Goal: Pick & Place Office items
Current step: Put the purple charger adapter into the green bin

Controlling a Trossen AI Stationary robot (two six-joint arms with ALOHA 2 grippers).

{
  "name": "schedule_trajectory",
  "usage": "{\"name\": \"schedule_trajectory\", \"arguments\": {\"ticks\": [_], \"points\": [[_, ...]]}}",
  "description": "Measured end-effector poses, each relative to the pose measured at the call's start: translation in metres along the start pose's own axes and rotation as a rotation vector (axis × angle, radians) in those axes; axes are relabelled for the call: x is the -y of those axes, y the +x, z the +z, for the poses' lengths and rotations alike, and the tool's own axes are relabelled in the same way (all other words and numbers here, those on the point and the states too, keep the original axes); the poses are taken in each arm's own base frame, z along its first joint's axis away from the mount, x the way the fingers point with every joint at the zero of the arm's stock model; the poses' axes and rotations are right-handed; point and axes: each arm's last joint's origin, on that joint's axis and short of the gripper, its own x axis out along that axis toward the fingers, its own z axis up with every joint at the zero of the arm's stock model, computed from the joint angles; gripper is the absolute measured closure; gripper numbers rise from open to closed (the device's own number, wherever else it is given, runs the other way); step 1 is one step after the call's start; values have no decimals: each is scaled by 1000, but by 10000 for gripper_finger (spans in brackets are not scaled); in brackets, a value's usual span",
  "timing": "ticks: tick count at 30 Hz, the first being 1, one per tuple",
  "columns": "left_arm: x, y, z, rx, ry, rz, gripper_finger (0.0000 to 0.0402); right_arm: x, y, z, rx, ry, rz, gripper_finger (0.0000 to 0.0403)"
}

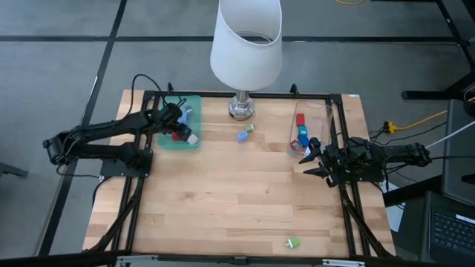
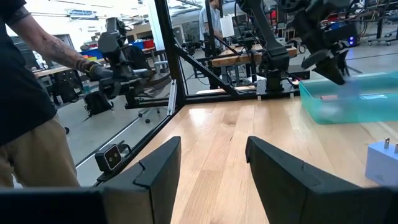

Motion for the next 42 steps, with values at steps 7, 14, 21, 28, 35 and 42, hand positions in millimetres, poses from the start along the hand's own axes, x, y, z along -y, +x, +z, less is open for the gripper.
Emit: {"name": "schedule_trajectory", "arguments": {"ticks": [7, 14, 21, 28, 35, 42], "points": [[7, -1, 8, 35, -111, -163, 66, 0, 0, 0, 0, 0, 0, 211], [45, -15, 26, 305, -105, -416, 77, 0, 0, 0, 0, 0, 0, 211], [82, -26, 30, 574, -209, -436, 79, 0, 0, 0, 0, 0, 0, 211], [124, -6, 17, 584, -186, -420, 96, 0, 0, 0, 0, 0, 0, 211], [179, 9, 12, 621, -41, -427, 127, 0, 0, 0, 0, 0, 0, 211], [227, 44, 2, 550, 79, -475, 101, 0, 0, 0, 0, 0, 0, 211]]}}
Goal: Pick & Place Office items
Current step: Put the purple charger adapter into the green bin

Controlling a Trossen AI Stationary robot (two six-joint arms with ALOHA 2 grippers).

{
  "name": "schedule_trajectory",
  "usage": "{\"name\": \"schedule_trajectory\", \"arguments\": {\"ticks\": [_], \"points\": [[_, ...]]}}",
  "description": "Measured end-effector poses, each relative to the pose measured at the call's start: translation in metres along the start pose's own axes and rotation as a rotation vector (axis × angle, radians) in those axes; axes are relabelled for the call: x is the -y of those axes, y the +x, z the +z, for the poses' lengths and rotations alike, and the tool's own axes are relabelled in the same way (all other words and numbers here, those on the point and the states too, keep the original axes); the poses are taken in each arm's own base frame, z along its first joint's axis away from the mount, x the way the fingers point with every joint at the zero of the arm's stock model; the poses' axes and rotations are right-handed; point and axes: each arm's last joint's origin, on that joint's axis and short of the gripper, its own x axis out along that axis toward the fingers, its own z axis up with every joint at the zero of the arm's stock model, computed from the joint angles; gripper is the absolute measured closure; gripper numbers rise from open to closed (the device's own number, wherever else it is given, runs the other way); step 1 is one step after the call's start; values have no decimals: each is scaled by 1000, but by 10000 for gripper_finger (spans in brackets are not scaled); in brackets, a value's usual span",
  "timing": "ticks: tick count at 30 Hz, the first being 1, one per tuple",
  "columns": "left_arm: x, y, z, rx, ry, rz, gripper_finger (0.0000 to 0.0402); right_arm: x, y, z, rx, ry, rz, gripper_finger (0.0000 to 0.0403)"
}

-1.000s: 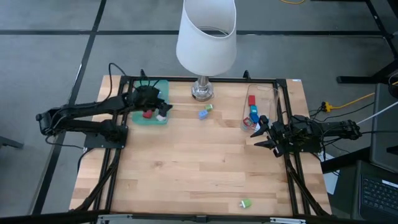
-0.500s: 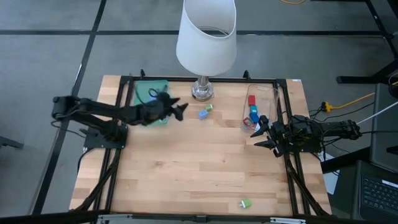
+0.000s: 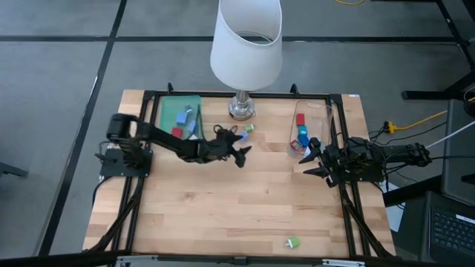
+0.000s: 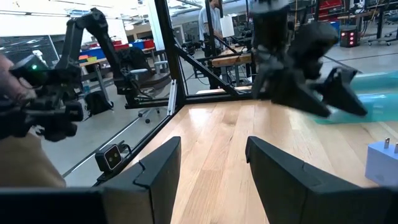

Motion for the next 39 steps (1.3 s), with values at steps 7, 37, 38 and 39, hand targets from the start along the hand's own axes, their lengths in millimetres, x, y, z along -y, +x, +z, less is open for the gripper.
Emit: {"name": "schedule_trajectory", "arguments": {"ticks": [7, 37, 38, 39], "points": [[2, 16, -15, 26, -18, 118, 78, 0, 0, 0, 0, 0, 0, 211], [-47, 5, -61, -1, 49, 206, 80, 0, 0, 0, 0, 0, 0, 211], [-48, 9, -64, 4, 36, 189, 80, 0, 0, 0, 0, 0, 0, 211], [-50, 12, -67, 5, 23, 171, 80, 0, 0, 0, 0, 0, 0, 211]]}}
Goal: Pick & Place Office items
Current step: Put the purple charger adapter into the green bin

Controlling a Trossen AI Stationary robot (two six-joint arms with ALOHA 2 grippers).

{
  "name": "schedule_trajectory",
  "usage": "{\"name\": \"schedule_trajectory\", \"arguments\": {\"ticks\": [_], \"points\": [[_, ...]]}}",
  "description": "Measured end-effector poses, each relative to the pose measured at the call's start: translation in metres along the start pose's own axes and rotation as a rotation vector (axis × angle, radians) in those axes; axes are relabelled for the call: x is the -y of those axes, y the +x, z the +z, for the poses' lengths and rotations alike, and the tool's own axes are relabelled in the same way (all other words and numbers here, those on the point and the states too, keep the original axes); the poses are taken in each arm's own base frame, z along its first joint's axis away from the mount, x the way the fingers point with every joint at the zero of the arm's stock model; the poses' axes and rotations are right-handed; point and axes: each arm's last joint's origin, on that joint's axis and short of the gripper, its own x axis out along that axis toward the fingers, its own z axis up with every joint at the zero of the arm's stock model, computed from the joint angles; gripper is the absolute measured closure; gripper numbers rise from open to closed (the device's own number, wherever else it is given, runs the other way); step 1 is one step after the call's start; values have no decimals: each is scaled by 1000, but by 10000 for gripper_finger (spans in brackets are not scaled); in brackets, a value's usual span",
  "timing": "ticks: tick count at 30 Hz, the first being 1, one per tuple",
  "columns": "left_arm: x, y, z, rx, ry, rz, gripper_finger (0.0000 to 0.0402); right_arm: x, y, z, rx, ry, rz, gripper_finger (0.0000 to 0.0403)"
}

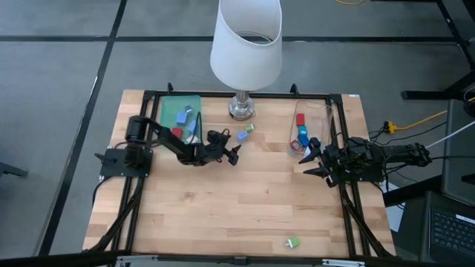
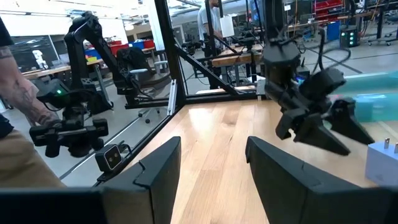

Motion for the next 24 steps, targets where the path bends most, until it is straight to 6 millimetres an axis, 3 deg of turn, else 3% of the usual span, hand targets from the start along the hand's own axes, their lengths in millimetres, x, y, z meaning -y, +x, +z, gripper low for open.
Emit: {"name": "schedule_trajectory", "arguments": {"ticks": [9, 24], "points": [[-5, 22, -16, 0, -32, -39, 80, 0, 0, 0, 0, 0, 0, 211], [-13, 58, -2, 5, -35, -74, 80, 0, 0, 0, 0, 0, 0, 211]]}}
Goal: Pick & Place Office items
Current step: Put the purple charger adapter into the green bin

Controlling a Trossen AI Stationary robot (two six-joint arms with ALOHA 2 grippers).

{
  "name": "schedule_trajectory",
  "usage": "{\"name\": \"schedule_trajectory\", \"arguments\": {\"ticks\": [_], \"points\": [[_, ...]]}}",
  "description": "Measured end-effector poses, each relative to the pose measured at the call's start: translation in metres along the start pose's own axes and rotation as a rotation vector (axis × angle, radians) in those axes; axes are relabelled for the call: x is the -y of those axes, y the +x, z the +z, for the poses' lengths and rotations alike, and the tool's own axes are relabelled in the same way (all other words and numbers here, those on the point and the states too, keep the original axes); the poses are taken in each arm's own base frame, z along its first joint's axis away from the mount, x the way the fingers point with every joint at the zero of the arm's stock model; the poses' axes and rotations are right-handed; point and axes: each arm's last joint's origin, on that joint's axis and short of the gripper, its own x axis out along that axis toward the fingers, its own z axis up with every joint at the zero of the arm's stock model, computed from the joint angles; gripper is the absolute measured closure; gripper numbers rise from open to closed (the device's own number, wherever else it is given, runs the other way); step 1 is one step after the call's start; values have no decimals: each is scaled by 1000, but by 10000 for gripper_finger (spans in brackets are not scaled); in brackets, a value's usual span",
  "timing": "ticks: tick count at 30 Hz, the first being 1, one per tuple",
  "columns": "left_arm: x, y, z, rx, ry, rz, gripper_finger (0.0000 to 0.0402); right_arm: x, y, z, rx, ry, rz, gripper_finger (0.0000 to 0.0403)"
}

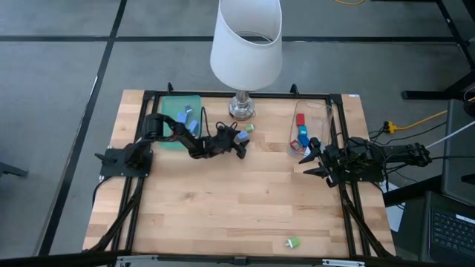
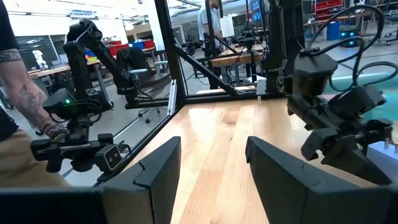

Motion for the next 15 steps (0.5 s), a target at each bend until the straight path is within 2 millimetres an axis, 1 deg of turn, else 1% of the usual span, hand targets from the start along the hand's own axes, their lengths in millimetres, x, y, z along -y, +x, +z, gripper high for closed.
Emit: {"name": "schedule_trajectory", "arguments": {"ticks": [3, 5, 8, 12, 13, 15], "points": [[1, 7, 3, 1, -11, -23, 94, 0, 0, 0, 0, 0, 0, 211], [2, 10, 4, 0, -13, -26, 116, 0, 0, 0, 0, 0, 0, 211], [3, 11, 4, -1, -34, -34, 169, 0, 0, 0, 0, 0, 0, 211], [5, 10, 6, -9, -89, -72, 270, 0, 0, 0, 0, 0, -1, 211], [6, 10, 6, -13, -98, -87, 288, 0, 0, 0, 0, 0, 0, 211], [10, 9, 5, -24, -117, -116, 289, 0, 0, 0, 0, 0, 0, 211]]}}
